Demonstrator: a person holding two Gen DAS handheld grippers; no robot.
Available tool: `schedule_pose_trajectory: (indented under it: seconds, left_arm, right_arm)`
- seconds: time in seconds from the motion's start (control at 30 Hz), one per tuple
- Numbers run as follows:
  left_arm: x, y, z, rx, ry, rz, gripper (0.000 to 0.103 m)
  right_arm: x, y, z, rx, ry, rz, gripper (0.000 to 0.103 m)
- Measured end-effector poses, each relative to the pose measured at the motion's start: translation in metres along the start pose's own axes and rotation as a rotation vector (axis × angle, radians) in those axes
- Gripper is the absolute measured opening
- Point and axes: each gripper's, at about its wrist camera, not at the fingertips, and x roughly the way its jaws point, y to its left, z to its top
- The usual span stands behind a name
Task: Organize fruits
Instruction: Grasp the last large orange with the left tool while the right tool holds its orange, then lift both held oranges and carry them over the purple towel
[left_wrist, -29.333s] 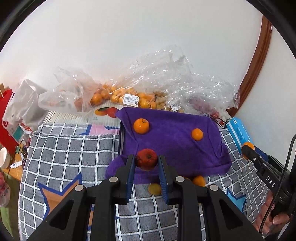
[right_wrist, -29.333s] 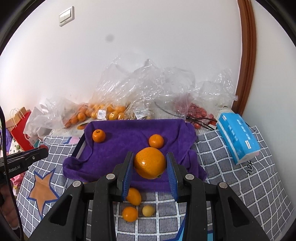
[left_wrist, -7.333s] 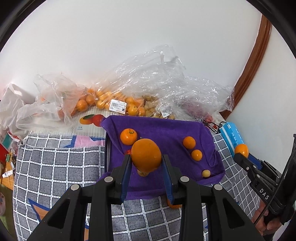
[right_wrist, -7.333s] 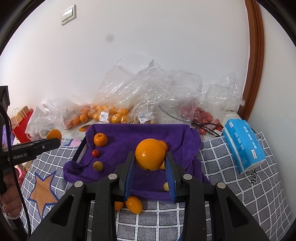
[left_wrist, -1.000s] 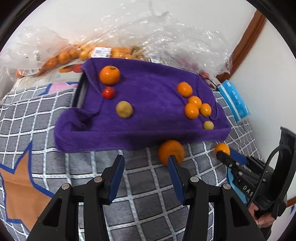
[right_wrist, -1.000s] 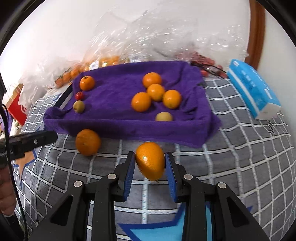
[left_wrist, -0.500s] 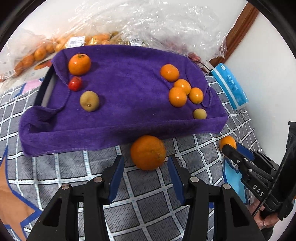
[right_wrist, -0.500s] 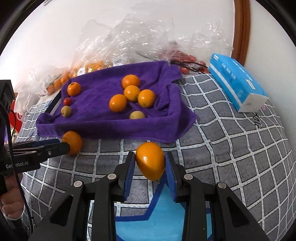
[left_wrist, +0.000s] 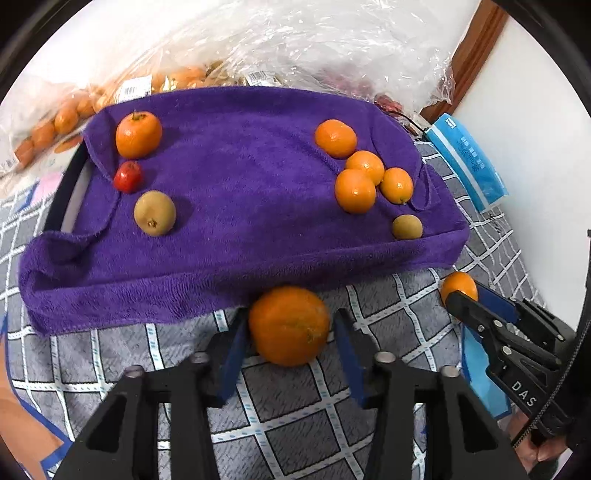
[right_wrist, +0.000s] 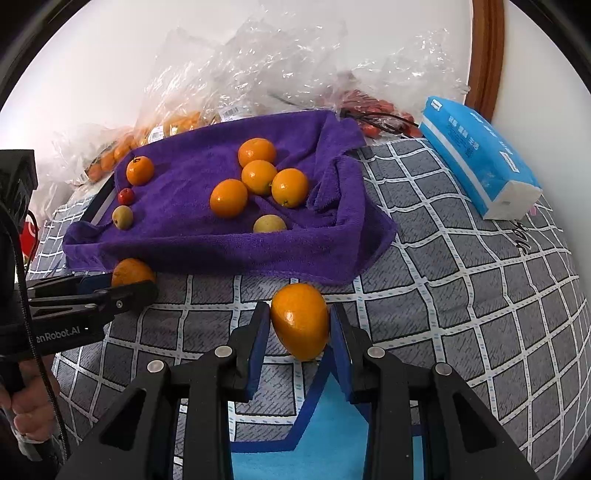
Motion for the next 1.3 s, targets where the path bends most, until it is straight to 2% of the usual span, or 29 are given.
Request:
schedule_pose_trajectory:
  seconds: [0.23,0.5,0.83,1.3]
  left_arm:
    - [-0.009,0.009,-0.004,-0.036,0.003,-0.031,0.040]
    - [-0.035,0.023,-0.011,-0.062,-0.032,-0.012,0.040]
    - [-0.079,0.050,-0.021,-0.118,-0.099,0.003,0.040]
    - [-0.139,0.059,-0.016,-0.125,-0.208,0.026,0.040]
  right_arm:
    - [-0.005,0.005,0.001,-0.011,-0.013,0.002,0.033]
    - [-0.025,0.021,0.005,-0.026,-0.053,0.014,0.033]
    - [-0.051,0.052,0.013,-0.059,-0.105,0.026,0.033]
    - [-0.090,0.072,0.032,-0.060,-0.192,0.025,0.033]
